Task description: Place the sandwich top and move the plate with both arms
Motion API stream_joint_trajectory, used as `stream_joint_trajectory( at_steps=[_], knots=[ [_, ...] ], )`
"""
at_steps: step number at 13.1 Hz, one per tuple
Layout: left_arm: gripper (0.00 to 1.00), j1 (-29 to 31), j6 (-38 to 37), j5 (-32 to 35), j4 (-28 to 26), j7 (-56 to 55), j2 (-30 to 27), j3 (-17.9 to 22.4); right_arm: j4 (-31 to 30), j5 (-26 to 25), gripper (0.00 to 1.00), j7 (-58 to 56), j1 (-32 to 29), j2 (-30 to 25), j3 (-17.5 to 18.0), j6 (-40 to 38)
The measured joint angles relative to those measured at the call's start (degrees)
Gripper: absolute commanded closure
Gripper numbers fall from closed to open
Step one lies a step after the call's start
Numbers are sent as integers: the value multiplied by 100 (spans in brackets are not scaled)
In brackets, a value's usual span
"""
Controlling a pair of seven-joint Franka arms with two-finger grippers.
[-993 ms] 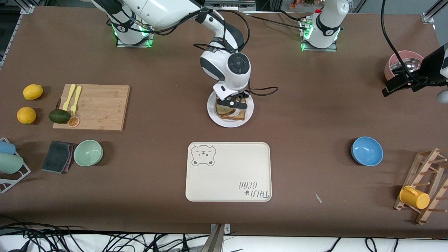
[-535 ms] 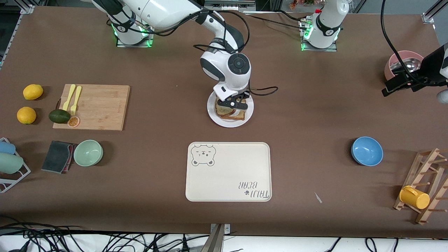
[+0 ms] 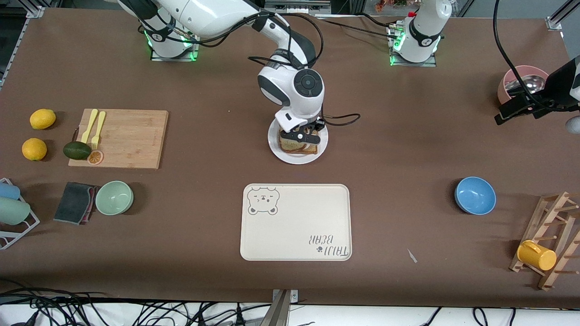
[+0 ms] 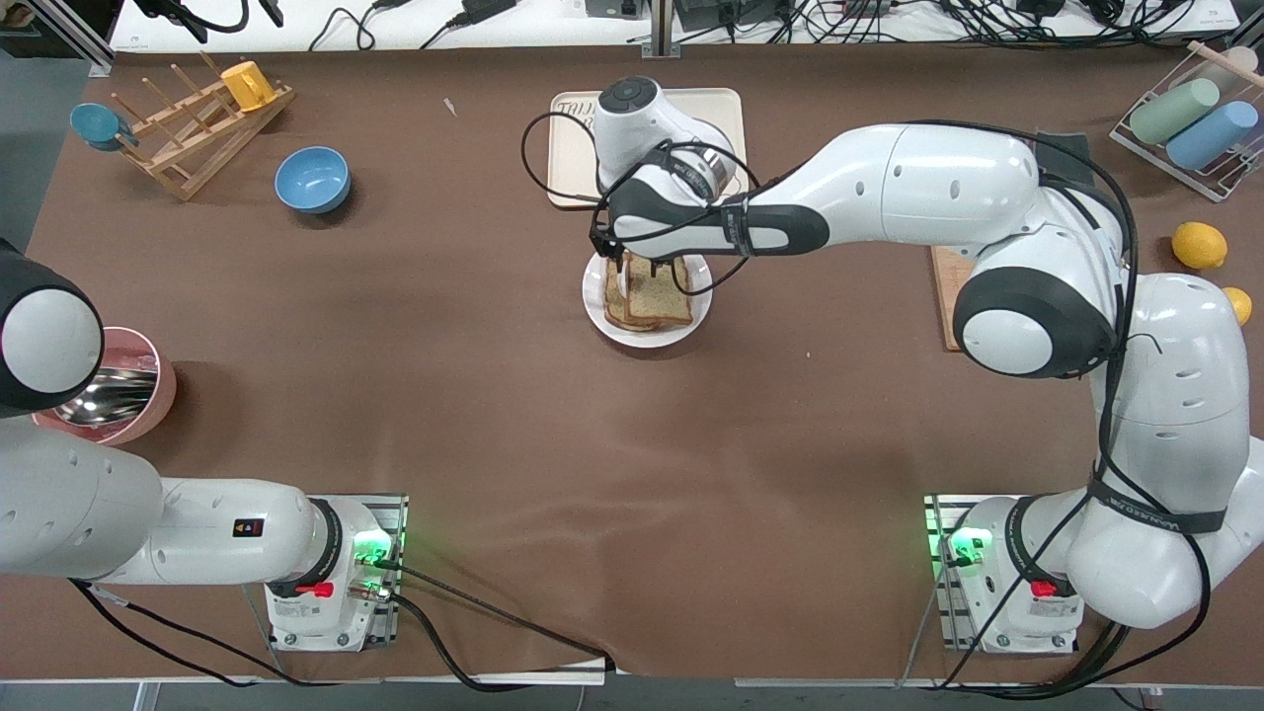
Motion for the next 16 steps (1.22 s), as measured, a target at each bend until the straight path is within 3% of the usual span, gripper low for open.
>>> stream_joint_trajectory(
  at_steps=[6,13,16],
  knots=[
    [0,1,0,0,5,0,0,3,307,27,0,-399,-833,-764,-96,-897],
    [0,2,0,0,11,0,-1,3,-207,72,0,-1772,-1211,-1134,-1423,-951],
    [0,1,0,0,13,0,-2,3,-265,594,0,-2798,-1345,-1355,-1874,-1126]
  ],
)
